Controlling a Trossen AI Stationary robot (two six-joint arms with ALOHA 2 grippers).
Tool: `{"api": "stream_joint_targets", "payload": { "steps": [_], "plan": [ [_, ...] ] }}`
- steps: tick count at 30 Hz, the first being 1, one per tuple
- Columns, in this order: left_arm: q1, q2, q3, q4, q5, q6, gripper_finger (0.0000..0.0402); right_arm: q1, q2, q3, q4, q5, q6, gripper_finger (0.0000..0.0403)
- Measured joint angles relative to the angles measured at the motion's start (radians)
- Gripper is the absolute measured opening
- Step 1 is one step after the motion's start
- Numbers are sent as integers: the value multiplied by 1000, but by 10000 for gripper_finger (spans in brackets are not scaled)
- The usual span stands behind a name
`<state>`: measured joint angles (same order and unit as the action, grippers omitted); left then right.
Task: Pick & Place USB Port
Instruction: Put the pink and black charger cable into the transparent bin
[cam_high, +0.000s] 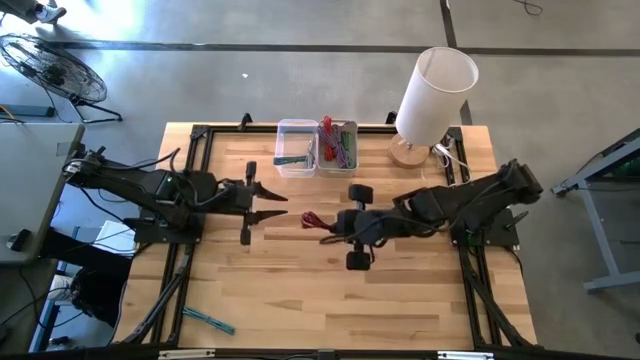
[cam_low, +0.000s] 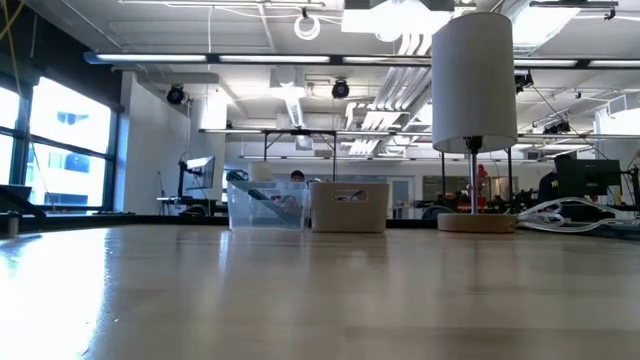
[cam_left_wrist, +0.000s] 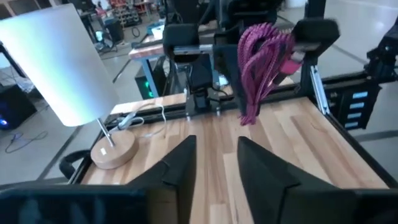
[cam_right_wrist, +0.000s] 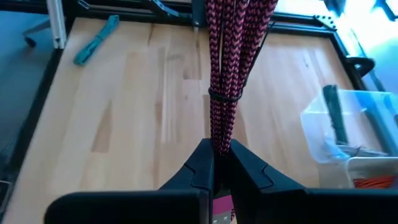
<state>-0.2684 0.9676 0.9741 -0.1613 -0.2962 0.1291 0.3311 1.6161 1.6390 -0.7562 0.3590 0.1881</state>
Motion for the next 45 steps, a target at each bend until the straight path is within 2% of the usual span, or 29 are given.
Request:
{"api": "stream_joint_targets", "payload": {
  "steps": [3,9,14,18,26,31,38,45],
  "plan": [
    [0,0,0,28,0,-3,146,-23,-9,0,35,-11,-40,17],
    [0,9,0,49,-19,24,218,-74,-28,0,138,-103,-150,17],
    [0,46,0,154,-51,66,250,-116,-27,1,238,-194,-224,17],
    [0,87,0,267,-73,132,254,-141,-27,1,253,-219,-247,17],
    [0,118,0,370,56,196,254,-169,-26,1,250,-236,-268,17],
    [0,118,0,392,57,239,254,-182,-26,1,257,-239,-269,17],
    [1,129,-1,400,31,274,254,-227,2,2,284,-316,-279,16],
    [0,142,-2,395,11,316,254,-224,21,2,302,-324,-310,15]
  ]
}}
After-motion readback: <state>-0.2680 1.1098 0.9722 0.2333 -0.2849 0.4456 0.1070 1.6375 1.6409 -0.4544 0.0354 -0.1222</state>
